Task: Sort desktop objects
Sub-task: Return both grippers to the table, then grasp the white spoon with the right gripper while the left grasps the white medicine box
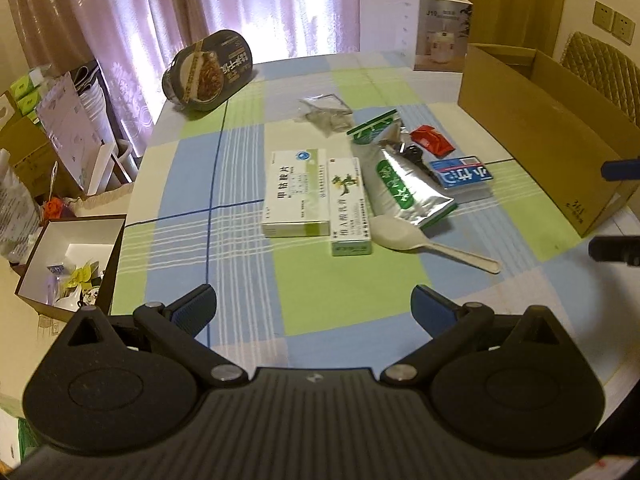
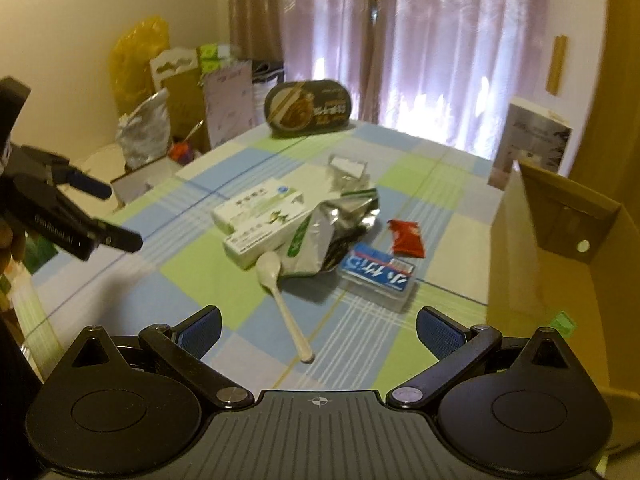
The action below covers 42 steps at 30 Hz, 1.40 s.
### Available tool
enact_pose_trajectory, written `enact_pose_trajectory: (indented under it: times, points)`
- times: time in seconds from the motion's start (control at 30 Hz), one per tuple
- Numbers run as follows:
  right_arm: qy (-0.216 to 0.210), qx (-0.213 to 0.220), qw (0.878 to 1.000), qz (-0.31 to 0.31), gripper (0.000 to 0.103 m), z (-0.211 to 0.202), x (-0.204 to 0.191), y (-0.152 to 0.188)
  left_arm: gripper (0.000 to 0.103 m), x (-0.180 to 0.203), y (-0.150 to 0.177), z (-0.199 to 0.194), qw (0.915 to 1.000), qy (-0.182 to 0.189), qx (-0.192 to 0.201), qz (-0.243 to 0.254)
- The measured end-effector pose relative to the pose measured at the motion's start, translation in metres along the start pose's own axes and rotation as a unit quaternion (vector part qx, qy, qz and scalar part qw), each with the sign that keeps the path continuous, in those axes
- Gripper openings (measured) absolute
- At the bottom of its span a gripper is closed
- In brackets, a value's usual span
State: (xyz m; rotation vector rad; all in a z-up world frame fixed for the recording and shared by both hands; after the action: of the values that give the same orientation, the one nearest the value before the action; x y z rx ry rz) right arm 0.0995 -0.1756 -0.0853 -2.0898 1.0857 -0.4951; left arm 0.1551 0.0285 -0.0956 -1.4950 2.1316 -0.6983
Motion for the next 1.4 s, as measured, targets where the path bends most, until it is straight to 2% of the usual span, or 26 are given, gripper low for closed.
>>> enact_pose_trajectory:
  times: [0.3, 0.37, 0.5, 0.57, 0.77, 1.0, 1.2, 1.4]
  points:
    - [-0.005, -0.016, 1.000, -0.022, 0.100, 0.033, -0.012, -0.001, 0.102, -0.008, -0.002, 0.025, 0.9998, 0.010, -0.008, 0.013]
    - [-0.006, -0.022, 0.999, -0.030, 0.091, 0.042, -0.013, -0.001, 0.102, -0.007, -0.005, 0.031, 0.9997, 0.014, -0.006, 0.018]
    - [-0.019, -0.040, 0.998, -0.047, 0.081, 0.063, -0.017, 0.001, 0.102, -0.005, -0.011, 0.046, 0.9995, 0.022, -0.006, 0.021]
    - [-0.027, -0.046, 0.997, -0.059, 0.072, 0.073, -0.020, 0.003, 0.102, -0.002, -0.014, 0.055, 0.9993, 0.029, -0.007, 0.021]
    - [-0.039, -0.062, 0.994, -0.077, 0.049, 0.104, -0.027, 0.008, 0.101, 0.004, -0.019, 0.079, 0.9987, 0.026, 0.001, 0.045]
    - [-0.048, -0.070, 0.992, -0.095, 0.035, 0.133, -0.033, 0.007, 0.101, 0.005, -0.021, 0.096, 0.9975, 0.031, 0.015, 0.061]
    - [-0.043, -0.074, 0.990, -0.116, 0.026, 0.151, -0.034, 0.006, 0.101, 0.005, -0.015, 0.104, 0.9970, 0.060, 0.009, 0.048]
    - [-0.045, -0.077, 0.988, -0.122, 0.015, 0.160, -0.035, 0.008, 0.101, 0.012, -0.014, 0.110, 0.9960, 0.058, 0.006, 0.068]
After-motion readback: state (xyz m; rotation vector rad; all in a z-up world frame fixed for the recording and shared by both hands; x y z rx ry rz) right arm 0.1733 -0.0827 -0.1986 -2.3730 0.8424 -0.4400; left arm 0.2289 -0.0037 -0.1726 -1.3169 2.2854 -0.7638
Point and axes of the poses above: each gripper's, at about its wrist camera, not at the fingertips, and z roughly the way its jaws point, x to its right, y to its underside, the point moved 9 cm from there along z, roughly the way its jaws point
